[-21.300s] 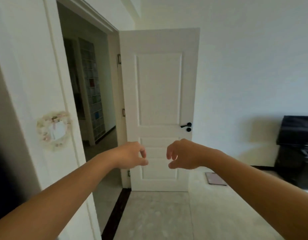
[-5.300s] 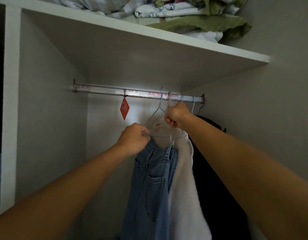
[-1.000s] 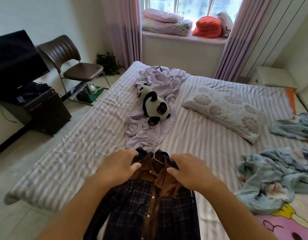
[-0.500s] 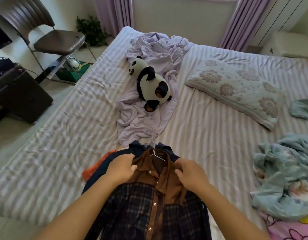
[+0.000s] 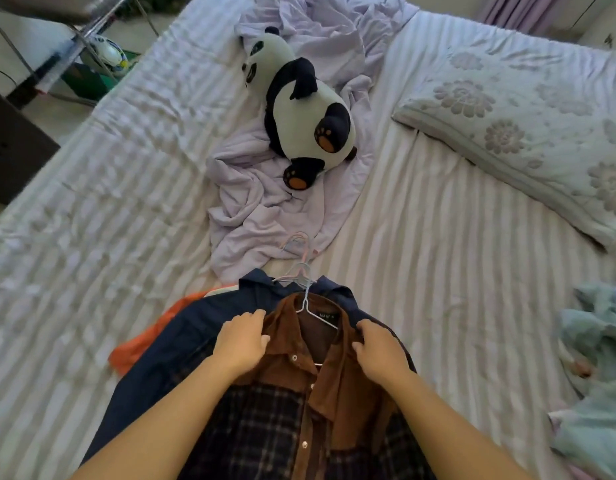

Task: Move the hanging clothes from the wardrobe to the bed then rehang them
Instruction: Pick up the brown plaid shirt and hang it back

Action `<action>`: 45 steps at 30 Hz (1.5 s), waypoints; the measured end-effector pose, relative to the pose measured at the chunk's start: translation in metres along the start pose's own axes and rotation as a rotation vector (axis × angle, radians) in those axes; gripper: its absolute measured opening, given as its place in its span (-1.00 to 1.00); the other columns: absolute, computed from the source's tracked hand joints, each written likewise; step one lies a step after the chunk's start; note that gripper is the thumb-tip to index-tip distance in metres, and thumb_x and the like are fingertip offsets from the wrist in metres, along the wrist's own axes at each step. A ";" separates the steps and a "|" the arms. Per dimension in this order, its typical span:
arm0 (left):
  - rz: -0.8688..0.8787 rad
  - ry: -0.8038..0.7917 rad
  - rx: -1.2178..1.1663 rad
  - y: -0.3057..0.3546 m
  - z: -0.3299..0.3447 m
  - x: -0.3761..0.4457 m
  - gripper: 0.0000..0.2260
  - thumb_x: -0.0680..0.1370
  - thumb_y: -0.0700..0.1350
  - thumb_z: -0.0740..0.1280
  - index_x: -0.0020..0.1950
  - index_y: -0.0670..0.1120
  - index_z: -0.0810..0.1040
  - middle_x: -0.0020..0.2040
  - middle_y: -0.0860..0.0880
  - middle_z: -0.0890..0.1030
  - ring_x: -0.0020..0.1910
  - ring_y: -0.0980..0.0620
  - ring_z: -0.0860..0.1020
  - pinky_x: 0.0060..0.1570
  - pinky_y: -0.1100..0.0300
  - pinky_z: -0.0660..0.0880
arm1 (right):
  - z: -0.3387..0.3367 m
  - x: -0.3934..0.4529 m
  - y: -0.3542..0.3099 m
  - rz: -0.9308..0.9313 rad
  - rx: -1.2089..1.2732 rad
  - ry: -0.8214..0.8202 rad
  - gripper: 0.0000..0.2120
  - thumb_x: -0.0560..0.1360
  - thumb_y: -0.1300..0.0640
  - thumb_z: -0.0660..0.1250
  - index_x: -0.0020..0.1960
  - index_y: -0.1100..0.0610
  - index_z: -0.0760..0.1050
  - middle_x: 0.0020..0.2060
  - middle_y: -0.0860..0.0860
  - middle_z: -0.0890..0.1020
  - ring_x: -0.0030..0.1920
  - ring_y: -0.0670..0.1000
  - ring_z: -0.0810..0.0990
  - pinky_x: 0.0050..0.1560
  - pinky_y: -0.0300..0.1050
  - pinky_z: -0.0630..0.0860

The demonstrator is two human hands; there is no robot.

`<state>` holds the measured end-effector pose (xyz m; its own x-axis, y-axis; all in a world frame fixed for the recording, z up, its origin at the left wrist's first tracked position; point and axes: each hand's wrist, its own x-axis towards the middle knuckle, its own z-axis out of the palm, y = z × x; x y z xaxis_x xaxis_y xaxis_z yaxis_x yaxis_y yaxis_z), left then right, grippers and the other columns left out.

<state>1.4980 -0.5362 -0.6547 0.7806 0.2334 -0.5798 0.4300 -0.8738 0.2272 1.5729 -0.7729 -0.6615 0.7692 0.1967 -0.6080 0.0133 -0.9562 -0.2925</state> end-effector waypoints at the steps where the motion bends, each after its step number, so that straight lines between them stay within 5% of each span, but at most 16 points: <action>1: -0.003 0.003 0.008 -0.001 0.005 0.003 -0.62 0.61 0.02 0.25 0.40 -0.03 0.35 0.26 -0.04 0.53 0.22 -0.08 0.51 0.21 0.03 0.42 | 0.003 0.004 0.002 0.004 0.004 0.003 -0.70 0.63 0.07 0.22 0.35 0.01 0.41 0.24 -0.02 0.57 0.24 0.06 0.56 0.31 0.01 0.45; 9: -0.013 0.090 -0.011 -0.006 0.017 0.000 -0.77 0.62 0.08 0.21 0.23 0.03 0.43 0.12 0.03 0.53 0.11 -0.01 0.50 0.11 0.10 0.41 | 0.015 0.007 0.000 -0.067 0.113 -0.020 -0.91 0.62 0.04 0.24 0.07 -0.05 0.51 -0.04 -0.10 0.60 -0.04 -0.11 0.57 0.10 -0.15 0.54; 15: 0.043 0.026 -0.043 -0.010 0.002 -0.038 -0.89 0.61 0.02 0.25 0.00 0.01 0.47 0.02 0.03 0.55 0.07 -0.04 0.54 0.08 0.04 0.46 | 0.003 -0.039 -0.008 -0.182 0.122 0.008 -0.91 0.61 -0.04 0.23 0.02 -0.11 0.51 -0.12 -0.19 0.60 -0.12 -0.16 0.56 0.02 -0.17 0.55; 20: 0.083 0.148 -0.175 -0.014 -0.041 -0.099 -0.90 0.59 -0.05 0.28 -0.11 -0.01 0.44 -0.08 0.05 0.58 -0.04 -0.04 0.58 -0.09 0.00 0.48 | -0.034 -0.099 -0.028 -0.303 0.131 0.018 -0.94 0.61 -0.03 0.24 0.05 -0.10 0.47 -0.10 -0.20 0.62 -0.10 -0.14 0.58 0.00 -0.16 0.56; 29: 0.160 0.205 -0.333 -0.034 -0.126 -0.273 -0.86 0.51 -0.25 0.19 -0.19 -0.07 0.45 -0.18 0.02 0.52 -0.14 0.01 0.53 -0.07 -0.04 0.49 | -0.087 -0.250 -0.087 -0.635 0.225 0.063 -0.87 0.48 -0.04 0.43 0.02 -0.17 0.56 -0.14 -0.34 0.63 -0.07 -0.29 0.59 0.03 -0.23 0.56; 34: 0.159 0.294 -0.501 -0.054 -0.155 -0.401 -0.51 0.47 -0.46 0.11 -0.22 0.14 0.52 -0.19 0.22 0.56 -0.11 0.25 0.54 -0.13 0.41 0.42 | -0.102 -0.340 -0.129 -0.807 0.196 0.145 -0.84 0.36 -0.17 0.47 -0.10 -0.16 0.64 -0.24 -0.22 0.64 -0.18 -0.19 0.60 -0.10 -0.13 0.55; 39: 0.085 0.454 -0.460 -0.079 -0.186 -0.530 -0.70 0.49 -0.38 0.20 -0.15 0.02 0.53 -0.15 0.08 0.57 -0.11 0.14 0.54 -0.03 0.06 0.50 | -0.123 -0.434 -0.179 -0.979 0.107 0.084 -0.97 0.40 -0.12 0.48 -0.17 -0.20 0.65 -0.24 -0.30 0.66 -0.19 -0.24 0.63 -0.08 -0.18 0.56; 45: 0.013 0.683 -0.498 -0.105 -0.198 -0.680 -0.67 0.55 -0.35 0.23 0.09 0.09 0.48 0.01 0.08 0.57 0.00 0.13 0.54 -0.03 0.18 0.50 | -0.125 -0.554 -0.235 -1.162 0.048 0.113 -0.95 0.43 -0.07 0.46 -0.12 -0.13 0.64 -0.25 -0.25 0.68 -0.18 -0.25 0.62 -0.06 -0.16 0.54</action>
<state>1.0120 -0.5180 -0.1295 0.8208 0.5711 -0.0107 0.4437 -0.6257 0.6416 1.2236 -0.6842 -0.1637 0.3623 0.9253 0.1120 0.7243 -0.2038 -0.6587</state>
